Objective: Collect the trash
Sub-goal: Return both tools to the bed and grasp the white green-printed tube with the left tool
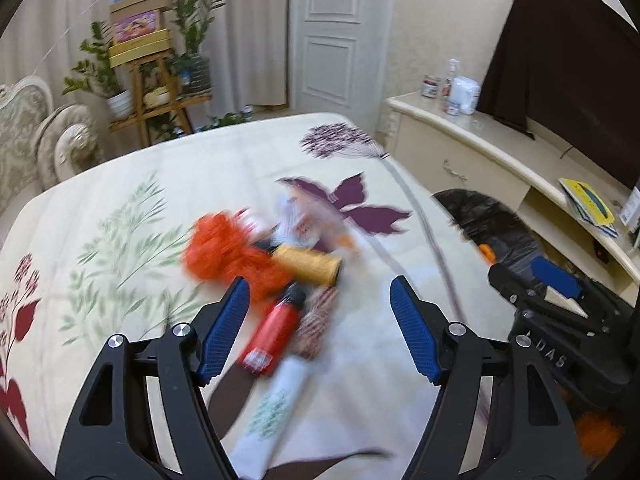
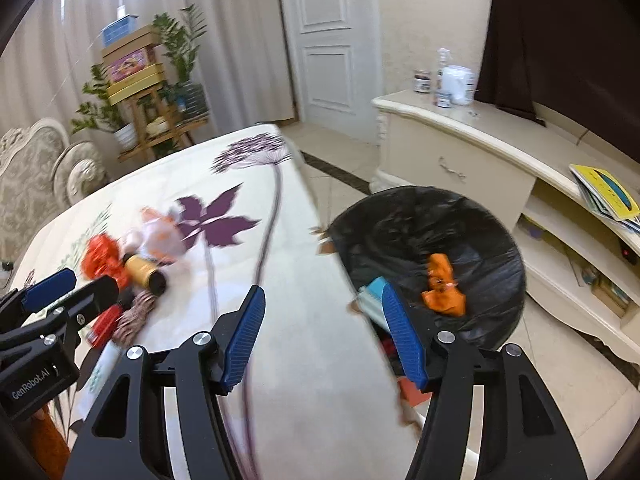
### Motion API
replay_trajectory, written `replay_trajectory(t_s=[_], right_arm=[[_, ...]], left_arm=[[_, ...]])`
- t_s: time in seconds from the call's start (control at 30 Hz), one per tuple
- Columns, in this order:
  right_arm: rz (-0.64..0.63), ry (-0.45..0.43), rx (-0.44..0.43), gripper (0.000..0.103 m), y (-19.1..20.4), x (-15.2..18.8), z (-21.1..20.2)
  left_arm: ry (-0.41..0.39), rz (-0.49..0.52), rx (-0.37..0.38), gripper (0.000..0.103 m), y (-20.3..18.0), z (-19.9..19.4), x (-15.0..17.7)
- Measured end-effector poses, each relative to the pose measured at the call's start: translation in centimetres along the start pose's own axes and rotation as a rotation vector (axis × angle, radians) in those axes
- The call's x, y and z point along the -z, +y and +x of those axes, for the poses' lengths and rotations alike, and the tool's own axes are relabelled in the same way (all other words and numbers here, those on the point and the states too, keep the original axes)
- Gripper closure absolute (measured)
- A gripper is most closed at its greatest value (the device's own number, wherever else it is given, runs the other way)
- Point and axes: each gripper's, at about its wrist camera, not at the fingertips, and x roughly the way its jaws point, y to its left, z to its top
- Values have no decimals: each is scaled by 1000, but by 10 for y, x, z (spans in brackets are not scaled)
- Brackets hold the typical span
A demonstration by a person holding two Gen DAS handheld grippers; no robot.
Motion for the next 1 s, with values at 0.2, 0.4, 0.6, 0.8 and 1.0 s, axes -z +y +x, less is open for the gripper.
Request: replay_trajectory(t_s=[0.2, 0.4, 0.6, 0.8, 1.0], right_arm=[[-14, 25, -24, 43, 19, 22, -6], [-18, 40, -31, 43, 28, 36, -12], [-40, 39, -34, 43, 40, 41, -16], [-57, 39, -39, 43, 47, 42, -17], [-71, 41, -46, 43, 54, 41, -16]], left_arm=[[32, -14, -28, 32, 24, -9, 30], [65, -9, -26, 32, 34, -12, 57], [104, 14, -20, 42, 34, 0, 71], [85, 62, 28, 82, 27, -2, 72], [75, 71, 65, 84, 25, -11, 79]])
